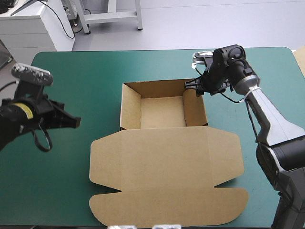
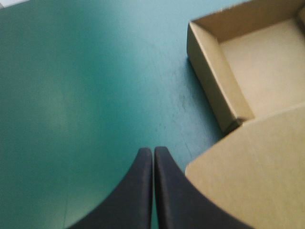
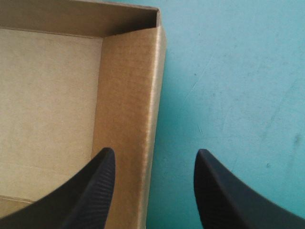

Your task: Fold the box

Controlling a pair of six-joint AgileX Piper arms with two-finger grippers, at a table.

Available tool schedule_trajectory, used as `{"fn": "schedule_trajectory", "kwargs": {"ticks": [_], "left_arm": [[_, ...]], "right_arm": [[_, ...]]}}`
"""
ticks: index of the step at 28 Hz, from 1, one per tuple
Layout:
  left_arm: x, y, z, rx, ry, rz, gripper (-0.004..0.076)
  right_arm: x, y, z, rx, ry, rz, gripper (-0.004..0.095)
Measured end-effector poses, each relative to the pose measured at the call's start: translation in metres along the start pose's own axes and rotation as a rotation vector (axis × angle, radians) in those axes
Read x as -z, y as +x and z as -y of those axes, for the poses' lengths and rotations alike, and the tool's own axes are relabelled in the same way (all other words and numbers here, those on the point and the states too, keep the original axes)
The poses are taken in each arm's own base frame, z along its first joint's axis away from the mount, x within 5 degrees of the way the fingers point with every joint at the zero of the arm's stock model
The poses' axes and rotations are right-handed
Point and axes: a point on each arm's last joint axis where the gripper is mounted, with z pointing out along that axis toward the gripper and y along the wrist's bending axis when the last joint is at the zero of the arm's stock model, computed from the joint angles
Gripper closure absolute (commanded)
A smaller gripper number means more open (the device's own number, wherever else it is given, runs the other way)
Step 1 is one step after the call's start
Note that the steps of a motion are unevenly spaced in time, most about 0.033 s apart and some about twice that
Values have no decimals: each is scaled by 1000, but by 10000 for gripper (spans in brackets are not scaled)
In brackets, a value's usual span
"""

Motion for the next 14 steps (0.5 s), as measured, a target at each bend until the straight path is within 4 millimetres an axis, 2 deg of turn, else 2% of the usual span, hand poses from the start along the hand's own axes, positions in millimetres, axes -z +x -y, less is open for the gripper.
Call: {"fn": "schedule_trajectory", "kwargs": {"ticks": [10,12,14], "left_arm": [[-27,110,10,-1,67,-143,731],[-34,126,14,11,95,-147,731],[-41,142,17,21,116,-148,731]], "right_arm": [[-48,1,-5,-29,-53,-110,442],[-54,1,-6,-35,-62,-124,474],[-58,1,-8,-41,-76,-134,551]]}}
